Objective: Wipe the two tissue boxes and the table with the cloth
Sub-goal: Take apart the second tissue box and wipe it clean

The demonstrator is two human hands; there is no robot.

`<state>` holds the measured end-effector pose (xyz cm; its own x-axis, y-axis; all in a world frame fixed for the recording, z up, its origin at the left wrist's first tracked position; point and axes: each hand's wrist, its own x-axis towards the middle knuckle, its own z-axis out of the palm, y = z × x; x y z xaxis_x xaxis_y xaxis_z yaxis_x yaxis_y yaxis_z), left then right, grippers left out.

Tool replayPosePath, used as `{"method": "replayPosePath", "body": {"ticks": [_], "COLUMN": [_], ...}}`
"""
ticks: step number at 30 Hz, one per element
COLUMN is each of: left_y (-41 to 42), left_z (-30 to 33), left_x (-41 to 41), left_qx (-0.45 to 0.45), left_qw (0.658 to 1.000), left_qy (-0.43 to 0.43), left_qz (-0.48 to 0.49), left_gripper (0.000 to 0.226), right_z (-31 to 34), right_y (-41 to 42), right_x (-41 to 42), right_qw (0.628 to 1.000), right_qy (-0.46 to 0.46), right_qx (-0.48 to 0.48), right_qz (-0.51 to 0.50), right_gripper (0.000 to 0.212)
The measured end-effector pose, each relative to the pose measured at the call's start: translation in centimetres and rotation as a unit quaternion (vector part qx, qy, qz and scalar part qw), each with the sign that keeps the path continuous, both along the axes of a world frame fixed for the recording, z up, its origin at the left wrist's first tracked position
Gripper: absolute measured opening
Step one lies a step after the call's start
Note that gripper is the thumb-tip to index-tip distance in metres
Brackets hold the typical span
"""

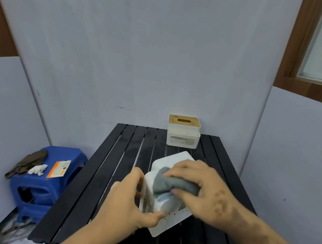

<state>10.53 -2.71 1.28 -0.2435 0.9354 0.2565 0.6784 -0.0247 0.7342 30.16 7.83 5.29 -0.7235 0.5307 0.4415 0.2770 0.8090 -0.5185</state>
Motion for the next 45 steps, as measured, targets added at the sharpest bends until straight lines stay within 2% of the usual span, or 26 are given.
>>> {"method": "replayPosePath", "body": {"ticks": [3, 6, 8, 9, 11, 14, 16, 19, 21, 24, 26, 28, 30, 32, 34, 37, 39, 42, 45], "left_y": [0.1, 0.2, 0.2, 0.1, 0.2, 0.3, 0.3, 0.2, 0.2, 0.2, 0.3, 0.3, 0.2, 0.2, 0.2, 0.3, 0.3, 0.2, 0.2], "left_z": [-0.3, -0.8, -1.1, -1.2, -1.3, -1.4, -1.6, -2.0, -2.1, -2.1, -2.1, -2.3, -2.3, -2.4, -2.5, -2.5, -2.6, -2.5, -2.5], "left_x": [0.5, 0.9, 1.2, 1.3, 1.3, 1.2, 1.2, 1.1, 1.2, 1.2, 1.1, 1.1, 1.2, 1.3, 1.2, 0.9, 0.7, 0.7, 0.7], "left_qx": [0.007, -0.002, -0.011, -0.012, -0.005, 0.008, 0.000, -0.011, -0.014, -0.006, -0.001, -0.002, -0.006, -0.011, -0.011, -0.007, -0.006, -0.013, -0.016], "left_qw": [1.000, 1.000, 0.999, 0.999, 0.999, 0.999, 0.999, 0.999, 0.999, 0.998, 0.998, 0.998, 0.998, 0.998, 0.997, 0.998, 0.999, 0.999, 0.999], "left_qy": [-0.017, -0.016, -0.013, -0.013, -0.024, -0.042, -0.031, -0.024, -0.035, -0.054, -0.055, -0.049, -0.045, -0.044, -0.051, -0.042, -0.035, -0.028, -0.033], "left_qz": [0.002, 0.021, 0.028, 0.031, 0.033, 0.026, 0.032, 0.040, 0.040, 0.042, 0.042, 0.040, 0.042, 0.046, 0.048, 0.043, 0.039, 0.037, 0.037], "left_gripper": [0.064, 0.069, 0.071, 0.072, 0.071, 0.068, 0.071, 0.072, 0.072, 0.072, 0.073, 0.074, 0.073, 0.071, 0.071, 0.072, 0.071, 0.070, 0.071], "right_z": [-0.2, -0.3, -0.7, -0.9, -1.1, -0.8, -0.8, -0.5, -0.6, -0.7, -0.5, -0.2, 0.0, -0.2, -0.3, -0.3, 0.0, 0.2, -0.4], "right_y": [0.8, 3.7, 4.4, 4.0, 2.1, 0.2, 2.0, 5.3, 5.4, 2.6, 1.5, 3.1, 4.9, 5.3, 3.8, 1.5, 3.1, 5.8, 4.3], "right_x": [-0.4, 1.3, 1.3, 0.8, -1.0, -2.8, -2.5, -0.5, -0.5, -2.9, -3.9, -3.6, -2.6, -2.5, -3.7, -5.2, -4.7, -2.8, -3.3], "right_qw": [1.000, 0.986, 0.972, 0.972, 0.983, 0.997, 0.993, 0.964, 0.957, 0.979, 0.990, 0.985, 0.965, 0.953, 0.965, 0.990, 0.986, 0.959, 0.965], "right_qy": [0.006, 0.093, 0.091, 0.069, 0.035, 0.003, 0.014, 0.039, 0.019, -0.012, -0.022, 0.003, 0.029, 0.015, -0.001, -0.018, -0.010, 0.017, -0.011], "right_qx": [0.004, -0.072, -0.083, -0.055, 0.011, 0.030, 0.003, -0.076, -0.068, -0.005, -0.010, -0.035, -0.076, -0.066, -0.023, -0.009, -0.028, -0.084, -0.027], "right_qz": [0.004, -0.115, -0.200, -0.219, -0.179, -0.075, -0.118, -0.251, -0.283, -0.202, -0.137, -0.169, -0.248, -0.296, -0.261, -0.139, -0.164, -0.270, -0.261], "right_gripper": [0.035, 0.033, 0.031, 0.030, 0.031, 0.033, 0.035, 0.031, 0.033, 0.036, 0.038, 0.036, 0.036, 0.038, 0.037, 0.034, 0.034, 0.033, 0.036]}}
